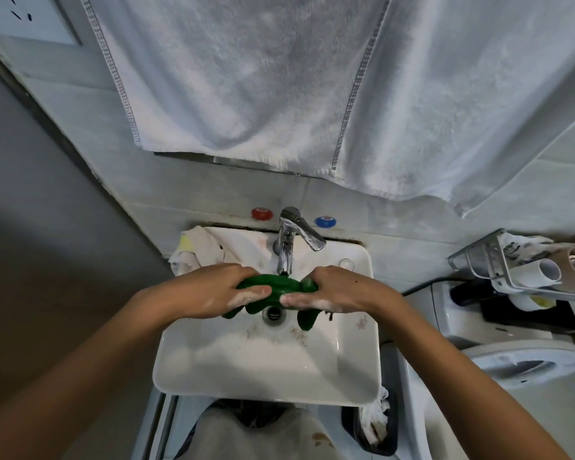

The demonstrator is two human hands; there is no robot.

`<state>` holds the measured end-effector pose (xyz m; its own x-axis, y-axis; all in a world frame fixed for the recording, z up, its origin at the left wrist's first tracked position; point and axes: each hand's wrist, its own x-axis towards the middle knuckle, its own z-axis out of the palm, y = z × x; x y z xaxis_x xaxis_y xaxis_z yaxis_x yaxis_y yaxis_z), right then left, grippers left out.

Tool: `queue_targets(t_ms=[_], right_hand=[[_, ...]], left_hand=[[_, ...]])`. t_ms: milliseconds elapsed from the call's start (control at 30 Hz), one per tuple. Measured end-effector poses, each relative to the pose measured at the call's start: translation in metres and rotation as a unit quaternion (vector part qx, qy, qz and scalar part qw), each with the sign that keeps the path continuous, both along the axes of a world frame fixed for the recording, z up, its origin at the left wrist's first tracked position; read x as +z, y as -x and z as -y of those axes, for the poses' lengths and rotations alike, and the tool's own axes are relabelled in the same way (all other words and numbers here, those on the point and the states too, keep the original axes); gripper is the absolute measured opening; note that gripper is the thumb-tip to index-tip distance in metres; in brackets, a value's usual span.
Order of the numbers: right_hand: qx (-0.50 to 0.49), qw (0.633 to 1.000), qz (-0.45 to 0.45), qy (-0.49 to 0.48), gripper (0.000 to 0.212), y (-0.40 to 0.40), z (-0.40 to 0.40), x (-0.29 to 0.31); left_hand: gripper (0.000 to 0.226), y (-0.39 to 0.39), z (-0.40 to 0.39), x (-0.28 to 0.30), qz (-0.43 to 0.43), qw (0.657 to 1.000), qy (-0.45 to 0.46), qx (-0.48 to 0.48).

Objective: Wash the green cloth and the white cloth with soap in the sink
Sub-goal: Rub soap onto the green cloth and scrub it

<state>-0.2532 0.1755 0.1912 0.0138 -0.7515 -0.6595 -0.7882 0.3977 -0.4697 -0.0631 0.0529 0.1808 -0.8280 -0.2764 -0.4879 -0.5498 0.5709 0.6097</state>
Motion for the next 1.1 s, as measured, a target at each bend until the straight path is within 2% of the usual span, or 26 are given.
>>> queue_targets(t_ms=[67,200,267,400,500,633,700,767,833,900,967,1033,1100], right_hand=[[0.0,1.0,-0.015,0.0,0.065,-0.002,0.004,-0.001],[0.006,1.0,-0.005,0.007,0.04,-0.003,0.01,-0.004],[-0.018,0.999,0.034,0.004,0.03,-0.003,0.012,-0.005],[-0.05,0.993,0.108,0.017,0.012,-0.003,0.013,-0.01],[-0.054,0.992,0.104,0.041,0.013,-0.003,0.015,-0.014],[-0.049,0.994,0.084,0.047,0.024,0.0,0.014,-0.014],[0.002,1.0,0.001,0.026,0.029,-0.003,0.012,-0.015],[0.082,0.991,-0.11,0.007,0.032,-0.008,0.011,-0.017],[0.111,0.981,-0.159,0.015,0.027,-0.012,0.011,-0.019],[0.109,0.981,-0.158,0.029,0.02,-0.012,0.01,-0.019],[0.098,0.987,-0.122,0.029,0.02,-0.011,0.009,-0.017],[0.075,0.994,-0.078,0.033,0.02,-0.009,0.008,-0.017],[0.046,0.996,-0.049,0.06,0.028,-0.009,0.006,-0.019]], left_hand=[[0.043,0.001,0.0,-0.003,0.028,0.998,0.047,-0.016],[0.033,0.006,0.002,-0.002,0.067,0.988,0.138,-0.036],[0.028,0.007,0.007,0.0,0.052,0.993,0.102,-0.02],[0.013,0.01,0.014,-0.003,0.021,0.996,-0.086,0.022],[0.015,0.011,0.014,-0.007,0.024,0.99,-0.131,0.04],[0.029,0.011,0.016,-0.013,0.043,0.994,-0.085,0.047],[0.036,0.011,0.014,-0.011,0.082,0.996,-0.032,0.023],[0.041,0.011,0.007,-0.009,0.128,0.991,0.042,-0.025],[0.04,0.011,-0.001,-0.011,0.155,0.978,0.115,-0.079],[0.033,0.01,-0.006,-0.015,0.149,0.971,0.16,-0.096],[0.023,0.008,-0.005,-0.017,0.126,0.975,0.166,-0.073],[0.014,0.006,-0.001,-0.019,0.1,0.985,0.134,-0.033],[0.012,0.003,0.001,-0.02,0.066,0.994,0.086,0.0]])
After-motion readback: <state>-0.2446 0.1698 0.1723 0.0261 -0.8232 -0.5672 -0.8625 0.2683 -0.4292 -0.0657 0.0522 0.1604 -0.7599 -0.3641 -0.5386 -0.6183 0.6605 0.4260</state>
